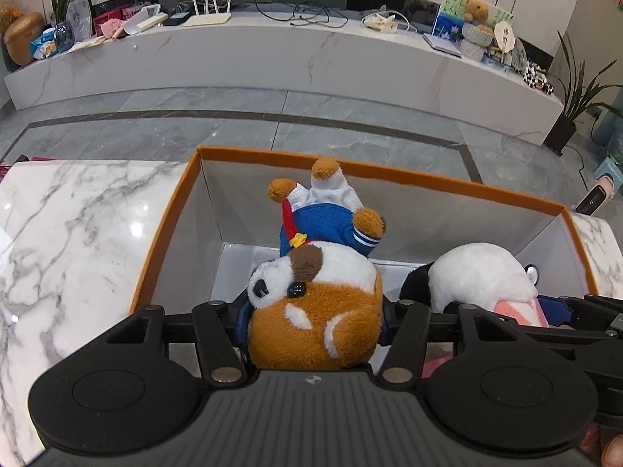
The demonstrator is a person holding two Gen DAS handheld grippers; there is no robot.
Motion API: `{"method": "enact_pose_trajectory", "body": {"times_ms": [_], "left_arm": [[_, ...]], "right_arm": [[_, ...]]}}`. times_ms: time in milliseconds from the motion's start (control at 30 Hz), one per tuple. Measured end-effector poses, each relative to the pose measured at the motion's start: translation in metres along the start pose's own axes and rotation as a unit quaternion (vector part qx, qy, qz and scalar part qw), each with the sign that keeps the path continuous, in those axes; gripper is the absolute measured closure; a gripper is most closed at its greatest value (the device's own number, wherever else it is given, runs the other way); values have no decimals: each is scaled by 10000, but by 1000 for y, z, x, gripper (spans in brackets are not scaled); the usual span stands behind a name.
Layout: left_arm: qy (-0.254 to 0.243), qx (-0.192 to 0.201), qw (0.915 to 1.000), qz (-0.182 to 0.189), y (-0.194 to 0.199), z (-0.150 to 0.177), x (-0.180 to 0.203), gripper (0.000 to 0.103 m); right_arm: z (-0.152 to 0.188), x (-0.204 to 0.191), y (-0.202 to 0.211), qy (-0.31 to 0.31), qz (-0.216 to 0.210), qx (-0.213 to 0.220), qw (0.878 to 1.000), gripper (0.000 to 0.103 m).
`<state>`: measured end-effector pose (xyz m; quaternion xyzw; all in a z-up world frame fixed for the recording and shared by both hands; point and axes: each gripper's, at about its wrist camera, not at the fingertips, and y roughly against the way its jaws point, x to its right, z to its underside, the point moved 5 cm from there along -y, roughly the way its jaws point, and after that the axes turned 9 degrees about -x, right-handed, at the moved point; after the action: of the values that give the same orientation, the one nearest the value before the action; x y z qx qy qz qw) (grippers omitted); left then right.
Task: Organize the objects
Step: 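Lift and carry both plush toys over the orange box with both tools, then lower the dog plush into the box with the left tool while the right tool lowers the striped plush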
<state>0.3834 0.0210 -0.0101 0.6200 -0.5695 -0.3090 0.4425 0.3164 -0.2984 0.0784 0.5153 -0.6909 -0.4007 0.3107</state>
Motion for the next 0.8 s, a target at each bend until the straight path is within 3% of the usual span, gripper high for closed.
{"method": "enact_pose_trajectory", "body": {"times_ms": [300,633,800], "left_arm": [[-363,-150,9982,-460,-15,-1,6,37],[-775,-325,9948,-570,-18,1,12,35],[-639,-617,9958,-239,-26,2,6,35]], "right_arm": [[-5,1,-22,145,31,-543,9984,36],[-7,-2,-28,435,164,-784,9958,35],[-8,-4,-31,635,230,-782,9946,34]]}}
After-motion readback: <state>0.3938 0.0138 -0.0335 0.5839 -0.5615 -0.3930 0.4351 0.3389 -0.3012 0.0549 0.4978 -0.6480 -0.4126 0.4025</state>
